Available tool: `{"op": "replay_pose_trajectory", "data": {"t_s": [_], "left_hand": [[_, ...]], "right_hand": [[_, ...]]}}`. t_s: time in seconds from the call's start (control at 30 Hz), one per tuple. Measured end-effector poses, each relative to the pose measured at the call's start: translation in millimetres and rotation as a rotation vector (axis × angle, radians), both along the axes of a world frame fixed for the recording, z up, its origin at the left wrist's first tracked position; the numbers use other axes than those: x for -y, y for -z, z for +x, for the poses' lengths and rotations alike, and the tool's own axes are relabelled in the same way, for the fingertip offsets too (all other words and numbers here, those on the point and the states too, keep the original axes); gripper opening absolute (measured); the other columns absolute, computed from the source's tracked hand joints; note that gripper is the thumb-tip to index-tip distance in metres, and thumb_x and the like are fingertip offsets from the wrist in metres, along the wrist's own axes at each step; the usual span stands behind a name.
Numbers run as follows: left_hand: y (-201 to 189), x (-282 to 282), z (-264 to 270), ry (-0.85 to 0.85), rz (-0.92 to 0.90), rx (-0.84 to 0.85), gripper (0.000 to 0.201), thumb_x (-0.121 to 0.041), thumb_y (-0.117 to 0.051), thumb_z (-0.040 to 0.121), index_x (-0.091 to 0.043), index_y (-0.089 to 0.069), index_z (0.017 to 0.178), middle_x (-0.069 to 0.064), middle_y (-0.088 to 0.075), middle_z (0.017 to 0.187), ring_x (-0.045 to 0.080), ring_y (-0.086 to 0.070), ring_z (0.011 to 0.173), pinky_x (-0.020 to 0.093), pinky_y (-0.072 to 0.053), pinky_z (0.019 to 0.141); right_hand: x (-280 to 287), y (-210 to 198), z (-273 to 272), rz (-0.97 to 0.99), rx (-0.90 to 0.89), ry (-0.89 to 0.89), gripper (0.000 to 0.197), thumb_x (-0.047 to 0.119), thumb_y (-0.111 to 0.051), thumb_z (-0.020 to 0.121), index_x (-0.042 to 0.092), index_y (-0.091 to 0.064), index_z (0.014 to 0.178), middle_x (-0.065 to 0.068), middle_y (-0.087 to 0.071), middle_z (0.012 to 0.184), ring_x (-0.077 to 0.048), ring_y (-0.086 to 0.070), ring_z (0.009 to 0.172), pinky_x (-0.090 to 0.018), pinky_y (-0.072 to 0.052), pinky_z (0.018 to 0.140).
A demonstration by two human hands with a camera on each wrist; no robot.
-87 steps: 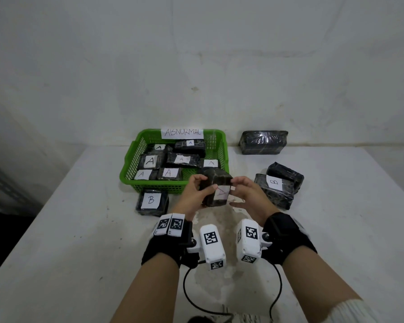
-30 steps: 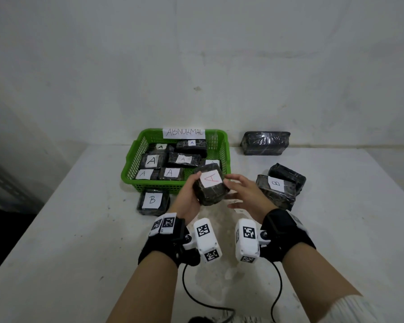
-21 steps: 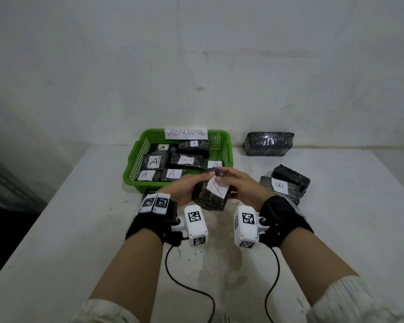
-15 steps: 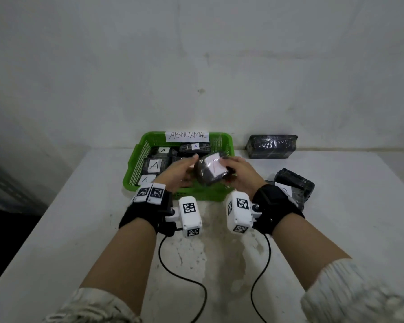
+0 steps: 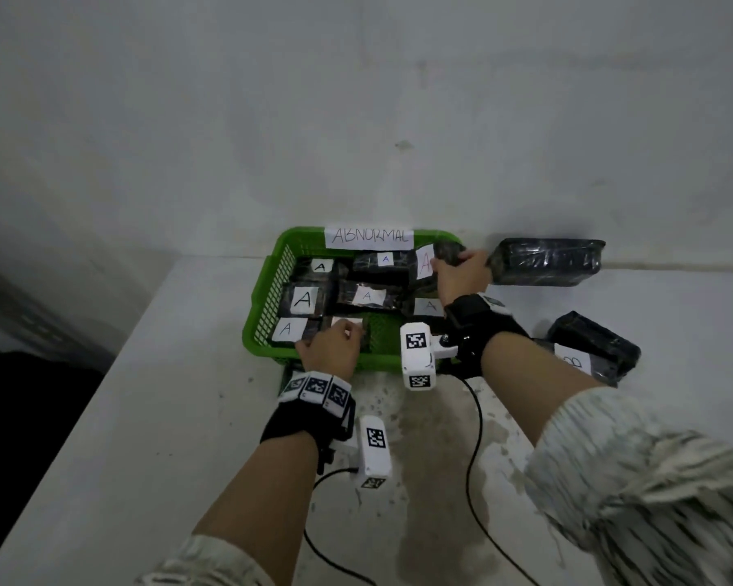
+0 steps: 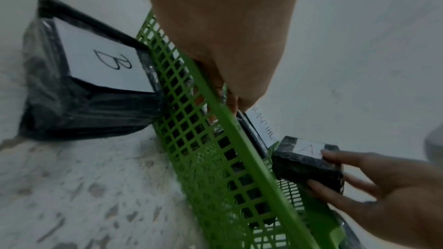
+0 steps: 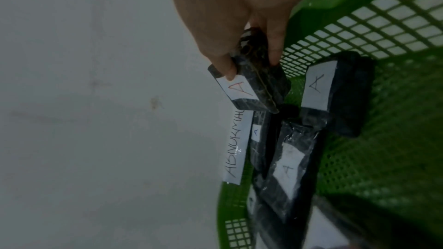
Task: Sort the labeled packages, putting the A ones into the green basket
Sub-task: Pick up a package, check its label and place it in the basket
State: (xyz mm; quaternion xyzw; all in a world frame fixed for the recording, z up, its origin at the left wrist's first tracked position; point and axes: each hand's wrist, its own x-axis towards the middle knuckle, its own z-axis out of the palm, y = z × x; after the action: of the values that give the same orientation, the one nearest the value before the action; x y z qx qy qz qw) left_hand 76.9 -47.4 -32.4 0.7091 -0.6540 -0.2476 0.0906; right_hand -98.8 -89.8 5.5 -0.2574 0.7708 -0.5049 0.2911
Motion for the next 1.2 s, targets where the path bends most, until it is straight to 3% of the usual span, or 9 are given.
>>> {"op": "replay_pose_trajectory", "data": {"t_s": [0.07, 0.27, 0.4, 0.63, 0.7, 0.77, 0.87, 1.03, 1.2], "left_hand": [[3.6, 0.3, -0.7, 0.037, 0.016, 0.127, 0.035, -0.042, -0.028, 0.098, -0.027, -0.059, 0.105, 0.006, -0.066, 0.104, 0.025, -0.054, 0.107, 0.041, -0.024, 0.097], [5.7, 1.6, -7.5, 0.044, 0.006, 0.244, 0.039, -0.044, -0.026, 0.098, -0.028, -0.062, 0.105, 0.007, -0.066, 0.103, 0.025, -0.055, 0.107, 0.046, -0.023, 0.101], [7.6, 2.9, -5.7, 0.067, 0.013, 0.243, 0.041, -0.045, -0.025, 0.098, -0.027, -0.062, 0.105, 0.008, -0.067, 0.105, 0.026, -0.056, 0.108, 0.049, -0.021, 0.103], [7.9, 9.4, -5.3, 0.144, 0.049, 0.307, 0.044, -0.046, -0.023, 0.098, -0.024, -0.06, 0.105, 0.003, -0.066, 0.104, 0.024, -0.06, 0.099, 0.048, -0.024, 0.102], [7.8, 11.6, -4.1, 0.175, 0.031, 0.322, 0.044, -0.046, -0.024, 0.097, -0.023, -0.061, 0.104, 0.004, -0.066, 0.101, 0.024, -0.059, 0.094, 0.043, -0.032, 0.096], [9.5, 12.1, -0.7, 0.198, -0.019, 0.32, 0.046, -0.047, -0.026, 0.097, -0.02, -0.063, 0.099, 0.005, -0.065, 0.092, 0.024, -0.056, 0.081, 0.035, -0.04, 0.079], [14.2, 11.1, 6.3, 0.225, -0.138, 0.309, 0.049, -0.049, -0.028, 0.097, -0.017, -0.064, 0.088, 0.002, -0.053, 0.067, 0.024, -0.054, 0.069, 0.025, -0.034, 0.056], [23.5, 8.5, 17.2, 0.305, -0.321, 0.29, 0.054, -0.049, -0.028, 0.097, -0.018, -0.068, 0.076, 0.001, -0.063, 0.071, 0.022, -0.06, 0.066, 0.025, -0.04, 0.055], [36.5, 4.3, 26.9, 0.447, -0.54, 0.304, 0.049, -0.036, -0.028, 0.093, -0.015, -0.062, 0.065, 0.0, -0.058, 0.06, 0.022, -0.055, 0.053, 0.023, -0.028, 0.049]], "right_hand": [[5.0, 4.0, -0.8, 0.022, -0.12, -0.053, 0.039, 0.017, -0.07, 0.084, 0.006, -0.046, 0.113, -0.018, -0.046, 0.126, -0.023, -0.049, 0.081, -0.027, -0.039, 0.072], [14.8, 18.1, 4.9, 0.115, -0.299, -0.199, 0.033, 0.018, -0.063, 0.089, 0.008, -0.041, 0.111, -0.018, -0.041, 0.125, -0.025, -0.046, 0.075, -0.028, -0.038, 0.071], [18.4, 21.8, -1.7, 0.211, -0.383, -0.312, 0.046, 0.028, -0.058, 0.092, 0.004, -0.038, 0.126, -0.022, -0.05, 0.126, -0.038, -0.057, 0.104, -0.037, -0.046, 0.082], [27.1, 15.7, -15.3, 0.349, -0.496, -0.483, 0.037, 0.015, -0.052, 0.092, 0.0, -0.043, 0.125, -0.023, -0.058, 0.123, -0.038, -0.057, 0.109, -0.034, -0.043, 0.078], [28.6, 14.9, -15.9, 0.384, -0.519, -0.503, 0.038, 0.016, -0.053, 0.093, 0.0, -0.044, 0.126, -0.022, -0.058, 0.124, -0.038, -0.058, 0.11, -0.034, -0.043, 0.077], [28.2, 16.1, -14.9, 0.421, -0.558, -0.52, 0.039, 0.019, -0.051, 0.095, 0.0, -0.042, 0.128, -0.022, -0.056, 0.128, -0.037, -0.057, 0.113, -0.036, -0.045, 0.082], [25.6, 17.6, -12.8, 0.463, -0.65, -0.556, 0.043, 0.02, -0.045, 0.099, -0.002, -0.035, 0.134, -0.023, -0.052, 0.133, -0.038, -0.054, 0.119, -0.039, -0.045, 0.091], [18.1, 14.1, -16.2, 0.454, -0.827, -0.612, 0.041, 0.032, -0.041, 0.1, 0.002, -0.042, 0.128, -0.02, -0.059, 0.125, -0.036, -0.057, 0.112, -0.035, -0.04, 0.076], [9.1, 18.4, -8.9, 0.406, -0.843, -0.521, 0.036, 0.032, -0.042, 0.099, 0.006, -0.047, 0.124, -0.018, -0.06, 0.121, -0.034, -0.057, 0.11, -0.034, -0.034, 0.072]]}}
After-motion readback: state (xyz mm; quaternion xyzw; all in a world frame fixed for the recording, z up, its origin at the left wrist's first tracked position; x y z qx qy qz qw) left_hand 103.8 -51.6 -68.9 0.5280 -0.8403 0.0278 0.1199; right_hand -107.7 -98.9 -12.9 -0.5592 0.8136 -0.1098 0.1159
